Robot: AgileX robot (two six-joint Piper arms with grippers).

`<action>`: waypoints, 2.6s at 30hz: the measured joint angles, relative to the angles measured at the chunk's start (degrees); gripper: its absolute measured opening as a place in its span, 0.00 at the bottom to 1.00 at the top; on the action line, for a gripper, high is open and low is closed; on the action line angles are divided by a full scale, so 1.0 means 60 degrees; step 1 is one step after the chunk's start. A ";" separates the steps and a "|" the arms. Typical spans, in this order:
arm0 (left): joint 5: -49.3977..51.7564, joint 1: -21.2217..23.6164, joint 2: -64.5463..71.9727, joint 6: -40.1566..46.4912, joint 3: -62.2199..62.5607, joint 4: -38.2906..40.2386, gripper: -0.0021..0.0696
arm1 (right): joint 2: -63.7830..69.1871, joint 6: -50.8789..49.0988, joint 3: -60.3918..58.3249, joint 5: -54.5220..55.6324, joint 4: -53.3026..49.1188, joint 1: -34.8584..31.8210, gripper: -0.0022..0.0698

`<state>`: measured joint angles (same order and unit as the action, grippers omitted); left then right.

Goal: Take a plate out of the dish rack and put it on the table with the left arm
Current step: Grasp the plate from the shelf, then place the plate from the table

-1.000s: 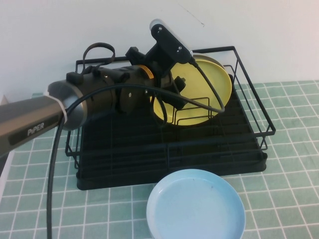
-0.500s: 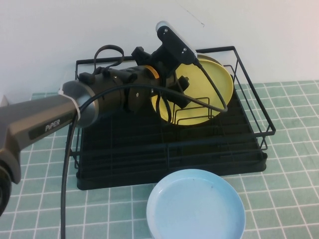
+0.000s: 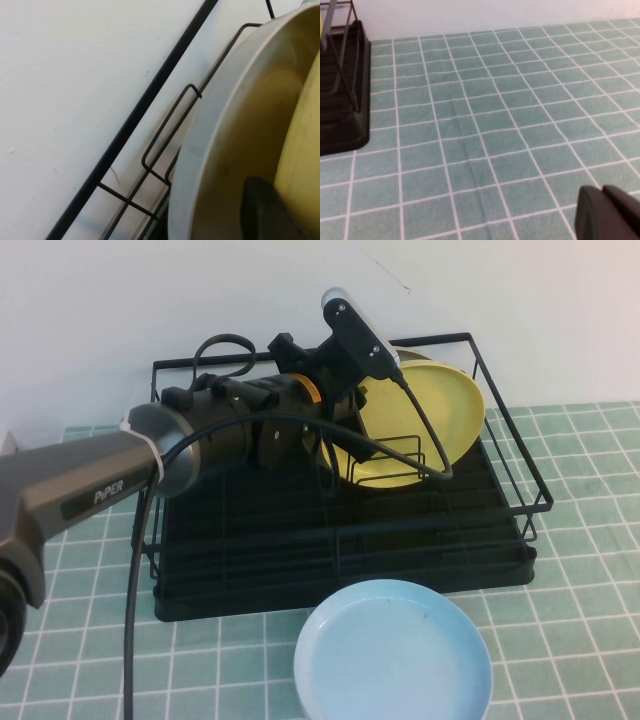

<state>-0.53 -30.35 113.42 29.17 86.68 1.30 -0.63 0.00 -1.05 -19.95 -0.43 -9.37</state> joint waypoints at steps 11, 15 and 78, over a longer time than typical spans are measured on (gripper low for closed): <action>0.0499 0.0000 -0.0705 0.0041 0.0000 -0.0034 0.10 | 0.0000 0.0000 0.0000 0.0000 0.0000 0.0000 0.03; 0.0909 0.0000 -0.1346 0.0041 0.0017 -0.0075 0.10 | 0.0000 0.0000 0.0000 0.0000 0.0000 0.0000 0.03; 0.5114 0.0015 -0.4313 -0.3233 -0.5314 0.5501 0.11 | 0.0000 0.0000 0.0000 0.0000 0.0000 0.0000 0.03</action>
<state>30.15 -30.26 87.54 9.77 54.80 34.30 -0.63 0.00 -1.05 -19.95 -0.43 -9.37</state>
